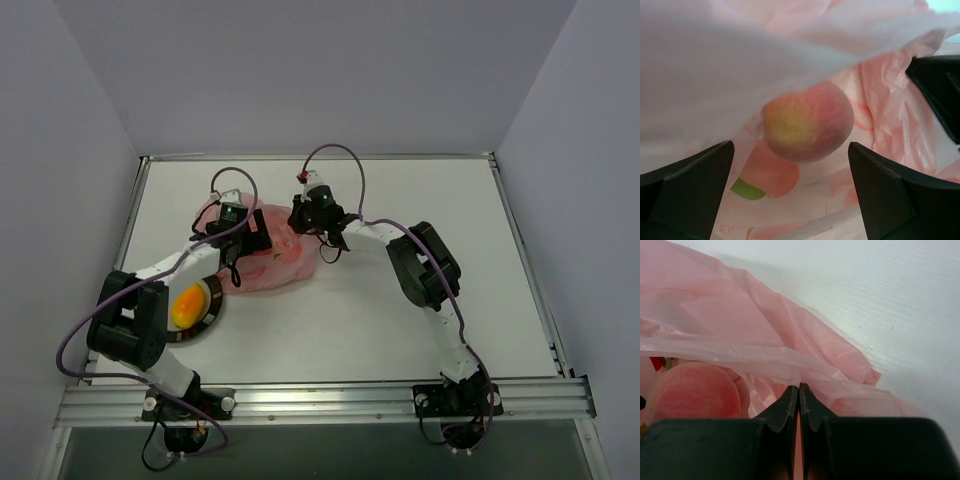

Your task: Take the fake fruits out of the plastic bag

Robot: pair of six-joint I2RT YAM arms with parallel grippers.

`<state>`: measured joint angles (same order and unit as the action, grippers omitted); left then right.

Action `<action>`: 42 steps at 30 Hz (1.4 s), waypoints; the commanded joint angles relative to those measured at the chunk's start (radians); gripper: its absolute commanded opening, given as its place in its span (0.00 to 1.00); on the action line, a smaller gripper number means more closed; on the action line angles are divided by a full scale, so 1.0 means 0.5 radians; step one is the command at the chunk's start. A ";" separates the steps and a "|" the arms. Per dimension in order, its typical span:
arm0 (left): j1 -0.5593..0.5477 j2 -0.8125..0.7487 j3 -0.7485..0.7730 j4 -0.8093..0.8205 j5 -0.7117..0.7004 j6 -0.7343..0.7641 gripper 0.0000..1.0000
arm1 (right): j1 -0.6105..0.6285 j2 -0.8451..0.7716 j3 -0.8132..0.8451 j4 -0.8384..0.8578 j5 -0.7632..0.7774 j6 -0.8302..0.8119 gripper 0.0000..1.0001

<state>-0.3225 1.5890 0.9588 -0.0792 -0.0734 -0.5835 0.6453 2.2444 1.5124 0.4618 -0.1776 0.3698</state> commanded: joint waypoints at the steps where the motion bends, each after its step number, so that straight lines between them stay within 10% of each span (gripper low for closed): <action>1: -0.057 -0.233 -0.018 -0.050 -0.123 0.010 0.97 | -0.030 -0.169 -0.027 0.077 0.048 0.009 0.00; 15: -0.383 -0.245 0.150 -0.136 -0.282 0.069 0.65 | -0.033 -0.163 -0.067 0.141 0.005 0.055 0.00; 42: -0.315 0.445 0.521 -0.136 -0.703 0.207 0.84 | -0.030 -0.178 -0.073 0.120 -0.007 0.027 0.00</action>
<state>-0.4923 1.7969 1.1835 -0.1505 -0.3977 -0.4988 0.6346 2.2250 1.4750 0.5049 -0.1734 0.3923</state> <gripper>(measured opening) 0.837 0.002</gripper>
